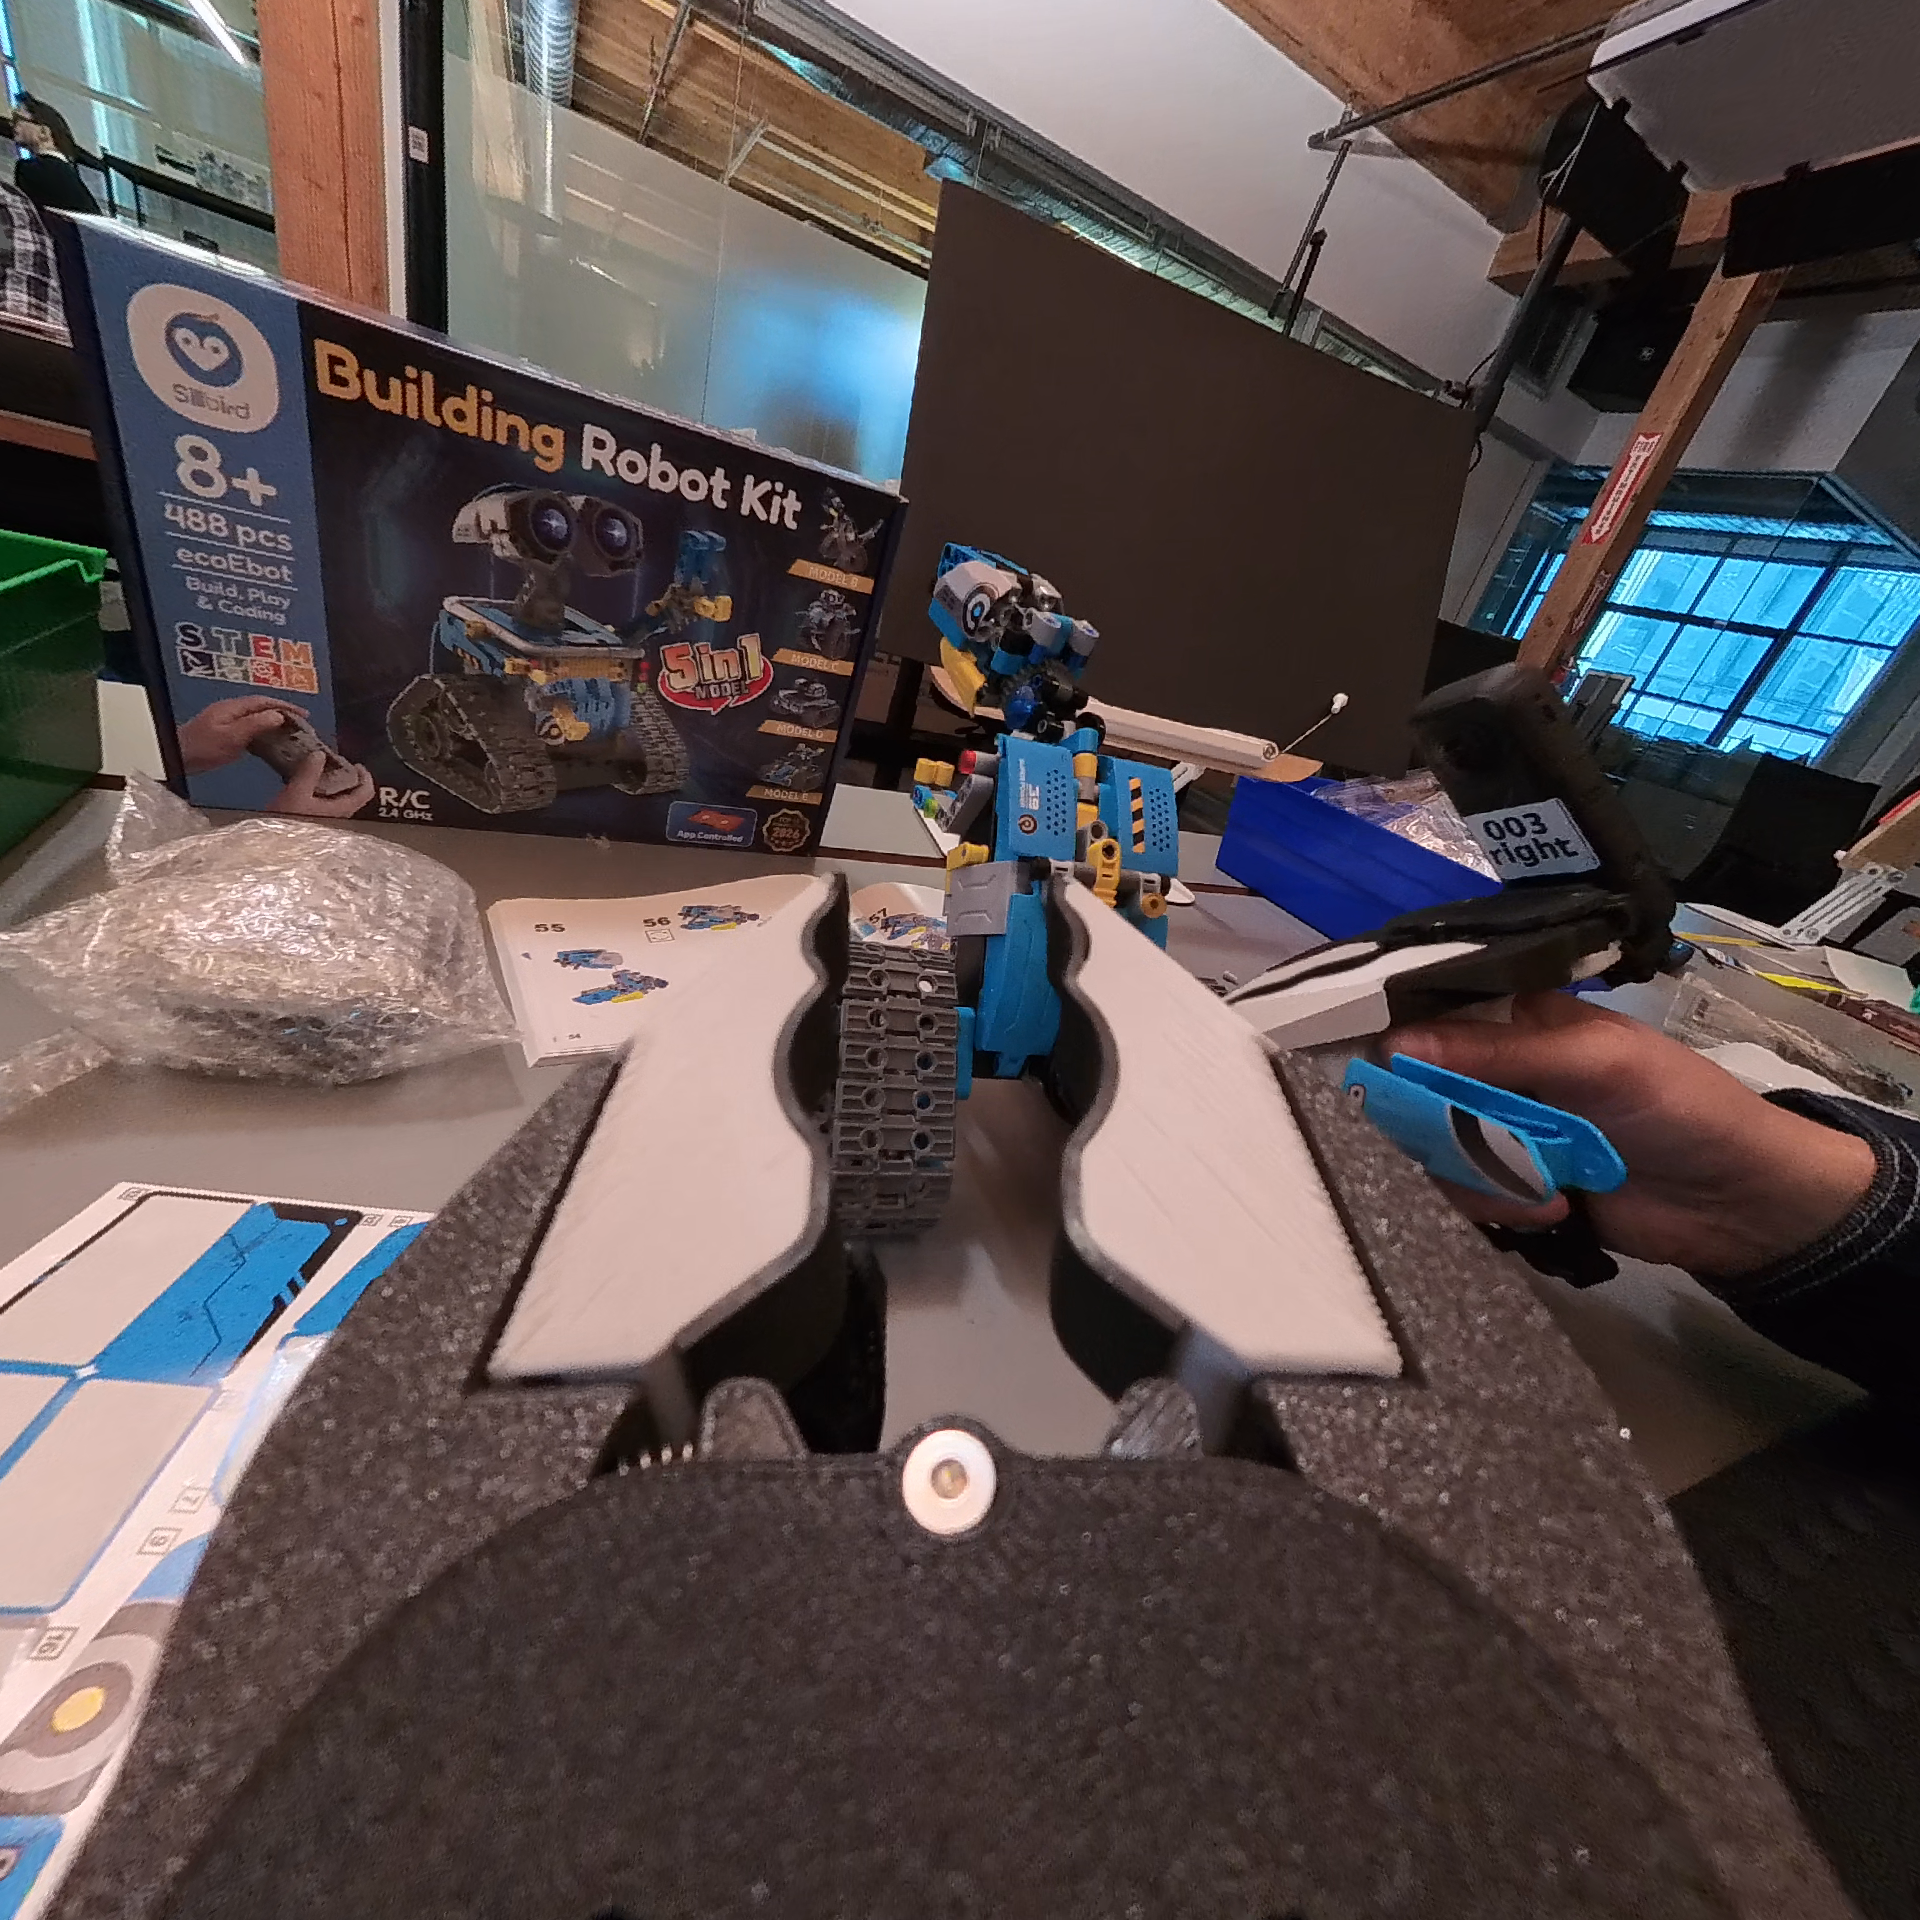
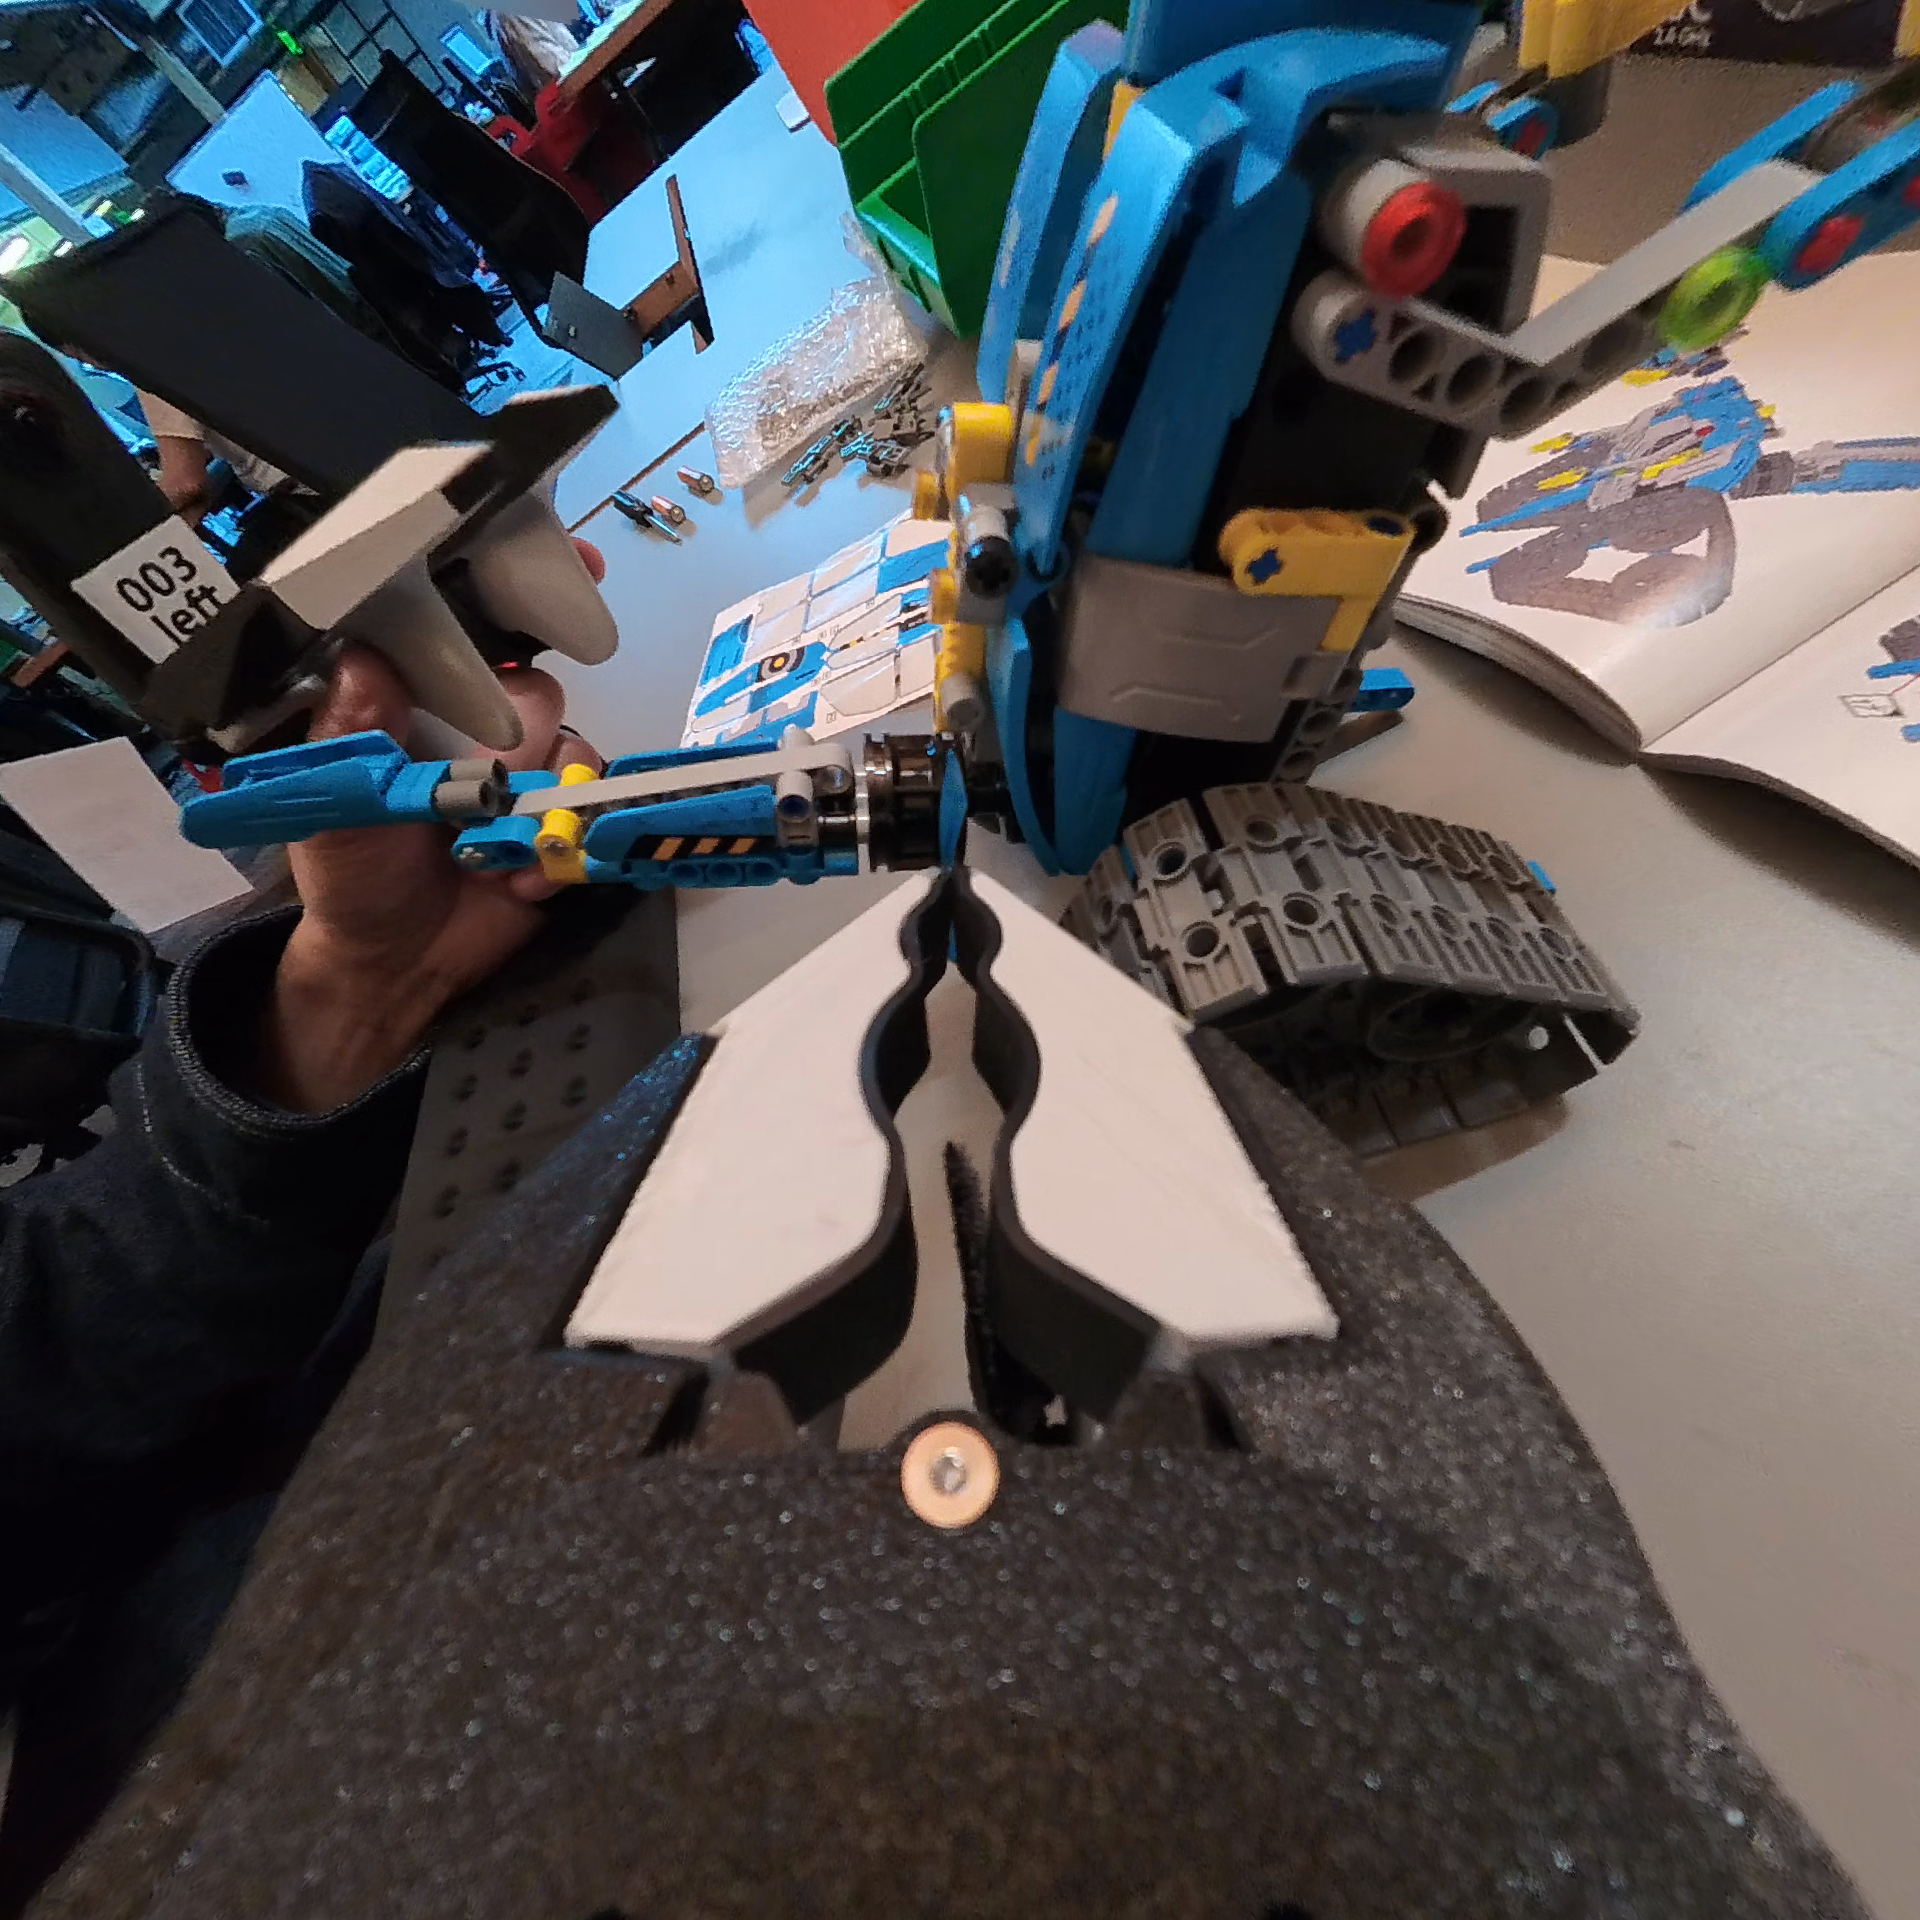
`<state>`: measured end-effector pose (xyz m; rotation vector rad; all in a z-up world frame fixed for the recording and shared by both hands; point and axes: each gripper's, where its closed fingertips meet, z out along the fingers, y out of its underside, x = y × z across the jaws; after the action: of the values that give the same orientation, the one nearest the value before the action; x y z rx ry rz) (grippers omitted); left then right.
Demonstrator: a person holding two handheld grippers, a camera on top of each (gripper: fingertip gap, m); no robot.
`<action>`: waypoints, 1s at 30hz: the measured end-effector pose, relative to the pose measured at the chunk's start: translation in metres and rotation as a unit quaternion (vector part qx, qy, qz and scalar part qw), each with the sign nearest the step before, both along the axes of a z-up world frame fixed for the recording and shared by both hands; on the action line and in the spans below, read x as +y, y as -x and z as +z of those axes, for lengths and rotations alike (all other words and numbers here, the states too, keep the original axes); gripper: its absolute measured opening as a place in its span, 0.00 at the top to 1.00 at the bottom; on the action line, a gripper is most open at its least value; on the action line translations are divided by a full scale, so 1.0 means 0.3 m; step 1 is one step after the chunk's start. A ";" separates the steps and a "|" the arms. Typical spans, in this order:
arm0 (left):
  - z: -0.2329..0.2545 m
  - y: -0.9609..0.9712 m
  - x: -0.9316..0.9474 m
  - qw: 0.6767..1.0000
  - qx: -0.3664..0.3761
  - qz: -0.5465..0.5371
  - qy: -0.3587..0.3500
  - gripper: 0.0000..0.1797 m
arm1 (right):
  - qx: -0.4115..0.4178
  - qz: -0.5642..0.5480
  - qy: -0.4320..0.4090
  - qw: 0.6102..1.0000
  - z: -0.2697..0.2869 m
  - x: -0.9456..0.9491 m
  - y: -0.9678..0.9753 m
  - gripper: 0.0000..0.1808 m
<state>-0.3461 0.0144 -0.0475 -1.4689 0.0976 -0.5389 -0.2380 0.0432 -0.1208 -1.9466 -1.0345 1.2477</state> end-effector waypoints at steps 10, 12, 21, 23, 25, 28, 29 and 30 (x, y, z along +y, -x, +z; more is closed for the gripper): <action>0.001 0.000 -0.001 1.000 -0.004 -0.003 0.000 0.80 | -0.001 -0.008 -0.004 1.000 0.002 0.009 -0.004 1.00; 0.000 -0.001 -0.001 1.000 -0.004 -0.004 0.001 0.80 | -0.004 -0.007 -0.009 1.000 0.000 0.007 -0.003 1.00; 0.001 -0.001 -0.002 1.000 -0.004 -0.004 0.000 0.80 | -0.012 -0.001 -0.030 0.999 0.001 -0.002 0.006 1.00; 0.001 -0.002 -0.002 1.000 -0.003 -0.004 0.000 0.80 | -0.014 0.002 -0.034 0.999 0.000 -0.005 0.007 1.00; 0.002 -0.002 -0.003 1.000 -0.003 -0.004 -0.001 0.80 | -0.019 0.003 -0.044 0.999 -0.002 -0.006 0.007 1.00; 0.002 -0.002 -0.003 1.000 -0.004 -0.004 -0.001 0.80 | -0.037 0.007 -0.068 0.997 -0.005 -0.009 0.006 1.00; 0.002 -0.002 -0.003 1.000 -0.004 -0.004 -0.001 0.80 | -0.039 0.007 -0.072 0.997 -0.003 -0.008 0.004 1.00; 0.002 -0.002 -0.003 1.000 -0.004 -0.005 -0.001 0.80 | -0.041 0.007 -0.074 0.996 -0.002 -0.007 0.001 1.00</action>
<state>-0.3455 0.0135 -0.0469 -1.4641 0.0984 -0.5527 -0.2384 0.0410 -0.1213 -1.8921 -1.1499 1.0745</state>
